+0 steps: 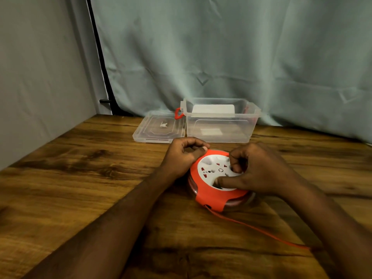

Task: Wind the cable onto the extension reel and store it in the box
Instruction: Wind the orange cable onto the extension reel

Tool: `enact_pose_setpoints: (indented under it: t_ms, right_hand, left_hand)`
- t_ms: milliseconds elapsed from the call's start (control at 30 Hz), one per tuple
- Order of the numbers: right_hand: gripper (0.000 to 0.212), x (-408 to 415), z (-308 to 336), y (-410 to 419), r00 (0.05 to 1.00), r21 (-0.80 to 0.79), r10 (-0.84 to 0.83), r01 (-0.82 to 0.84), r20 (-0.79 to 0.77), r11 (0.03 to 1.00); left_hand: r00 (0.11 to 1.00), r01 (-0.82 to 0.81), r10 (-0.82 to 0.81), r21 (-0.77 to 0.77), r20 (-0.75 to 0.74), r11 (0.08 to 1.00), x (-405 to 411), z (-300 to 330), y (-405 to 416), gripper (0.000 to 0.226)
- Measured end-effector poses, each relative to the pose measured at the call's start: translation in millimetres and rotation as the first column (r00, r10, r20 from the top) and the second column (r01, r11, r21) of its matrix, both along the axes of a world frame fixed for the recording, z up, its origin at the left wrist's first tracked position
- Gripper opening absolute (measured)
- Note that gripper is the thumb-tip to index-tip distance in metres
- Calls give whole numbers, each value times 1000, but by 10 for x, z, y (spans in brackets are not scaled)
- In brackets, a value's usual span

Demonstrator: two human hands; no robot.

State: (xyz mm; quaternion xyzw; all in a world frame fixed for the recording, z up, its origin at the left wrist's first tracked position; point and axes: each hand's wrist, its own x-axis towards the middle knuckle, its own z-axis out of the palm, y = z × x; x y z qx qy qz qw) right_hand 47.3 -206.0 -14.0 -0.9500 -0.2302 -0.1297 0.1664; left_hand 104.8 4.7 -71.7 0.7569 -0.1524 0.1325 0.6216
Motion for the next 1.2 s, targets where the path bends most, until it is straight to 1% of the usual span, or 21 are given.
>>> enact_pose_setpoints:
  t_ms: [133,233,367,467,533,567,633,667,767,933,1033,1133,1200]
  right_hand:
    - [65,4,-40,48,999,-25,-7,9,52,1000]
    - [68,1,-90,113,995,0,-31,31,91,1000]
    - [64,19,-162,195,991,12,-78,77,111,997]
    - [60,45,-197,220,989,38,-71,67,130,997]
    - [52,44,-202,216,987,34,-50,45,154,998]
    - [45,40,-195,204,988,37,-30,24,154,999]
    - [20,27,-140,144,992,61,25,-33,126,998]
    - [16,20,-100,102,993,76,61,-68,98,995]
    - [36,18,-7,-24,986,110,169,-167,-13,980]
    - [66,101,43,-164,971,22,178,-177,-163,984]
    - [70,131,26,-193,957,54,201,-194,-208,980]
    - [66,116,27,-195,947,129,209,-182,-242,975]
    - [63,101,31,-185,955,140,190,-161,-227,977]
  left_hand:
    - [1000,15,-15,-5,15,1000,7,-5,-1,13]
    - [999,31,-30,-16,17,999,-2,-3,6,14]
    - [1000,29,-29,-24,1,999,-14,7,-9,13]
    - [999,36,-37,-28,-14,999,-13,15,-4,13]
    - [999,46,-47,-31,-27,998,-9,17,6,13]
    - [998,50,-51,-33,-36,998,-10,17,13,14]
    - [997,57,-59,-37,-52,998,2,22,23,14]
    - [996,59,-61,-36,-59,998,9,23,25,14]
    - [995,61,-63,-33,-79,998,10,24,28,13]
    - [995,62,-64,-27,-81,998,-31,45,13,12]
    - [996,50,-52,-30,-73,998,-51,43,15,12]
    - [998,24,-25,-29,-51,999,-52,37,10,11]
    - [999,8,-9,-24,-43,1000,-41,40,1,11]
